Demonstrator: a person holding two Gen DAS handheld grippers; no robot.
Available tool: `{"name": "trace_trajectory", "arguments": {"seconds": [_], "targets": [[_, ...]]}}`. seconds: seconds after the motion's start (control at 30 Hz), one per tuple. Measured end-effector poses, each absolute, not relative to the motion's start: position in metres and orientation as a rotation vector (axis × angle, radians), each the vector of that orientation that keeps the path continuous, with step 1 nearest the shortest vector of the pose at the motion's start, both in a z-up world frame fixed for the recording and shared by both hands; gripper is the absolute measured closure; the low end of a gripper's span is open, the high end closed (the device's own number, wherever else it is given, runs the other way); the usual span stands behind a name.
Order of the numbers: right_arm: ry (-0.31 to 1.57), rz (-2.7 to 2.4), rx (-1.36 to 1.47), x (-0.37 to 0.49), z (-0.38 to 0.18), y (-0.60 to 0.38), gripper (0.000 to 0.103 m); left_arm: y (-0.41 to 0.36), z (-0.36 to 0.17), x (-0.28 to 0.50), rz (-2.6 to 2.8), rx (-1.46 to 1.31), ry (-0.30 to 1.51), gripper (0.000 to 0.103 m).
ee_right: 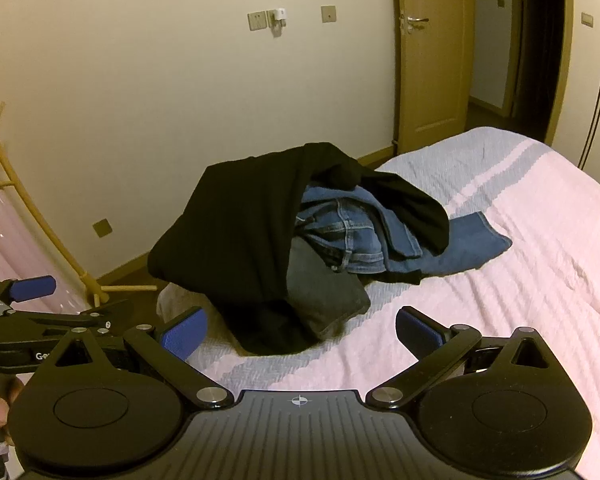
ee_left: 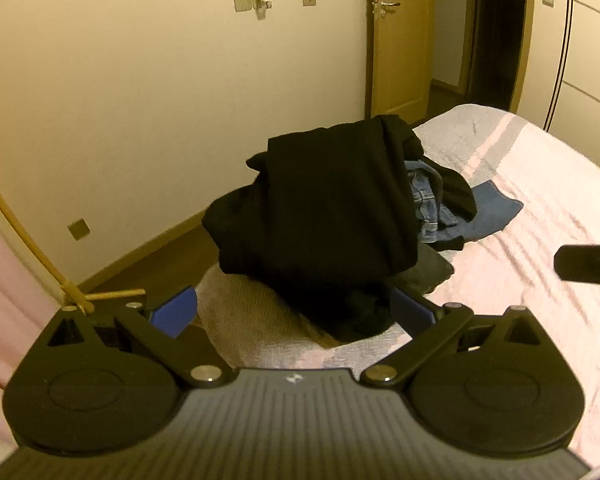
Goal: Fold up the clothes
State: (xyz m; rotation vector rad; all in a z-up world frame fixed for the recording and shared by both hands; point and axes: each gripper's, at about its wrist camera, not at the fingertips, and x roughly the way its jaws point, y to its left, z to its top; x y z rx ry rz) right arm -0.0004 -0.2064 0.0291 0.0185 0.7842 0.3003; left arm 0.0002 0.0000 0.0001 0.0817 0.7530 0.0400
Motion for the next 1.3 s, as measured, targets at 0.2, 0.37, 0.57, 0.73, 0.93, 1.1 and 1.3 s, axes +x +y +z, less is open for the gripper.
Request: {"name": "trace_trajectory", "arguments": {"seconds": [0.2, 0.37, 0.57, 0.73, 0.93, 1.1, 1.3], "targets": [[0.787, 0.298, 0.021, -0.001, 0.024, -0.208, 0.0, -0.018, -0.002, -0.014, 0.043, 0.101, 0.715, 0.002], [0.79, 0.296, 0.022, -0.001, 0.02, -0.209, 0.0, 0.002, -0.003, 0.0, 0.008, 0.033, 0.778, 0.002], [0.792, 0.296, 0.026, -0.002, 0.017, -0.211, 0.0, 0.002, -0.004, 0.001, 0.008, 0.042, 0.778, 0.002], [0.794, 0.295, 0.029, -0.001, 0.017, -0.213, 0.0, 0.002, -0.005, 0.003, 0.007, 0.042, 0.781, 0.002], [0.798, 0.295, 0.03, 0.0, 0.018, -0.214, 0.0, 0.002, -0.007, 0.003, 0.009, 0.045, 0.783, 0.002], [0.801, 0.294, 0.03, 0.001, 0.019, -0.214, 0.0, 0.003, -0.006, 0.003, 0.005, 0.048, 0.785, 0.002], [0.8, 0.29, 0.029, 0.001, 0.019, -0.214, 0.0, 0.002, -0.006, 0.002, 0.003, 0.051, 0.785, 0.002]]}}
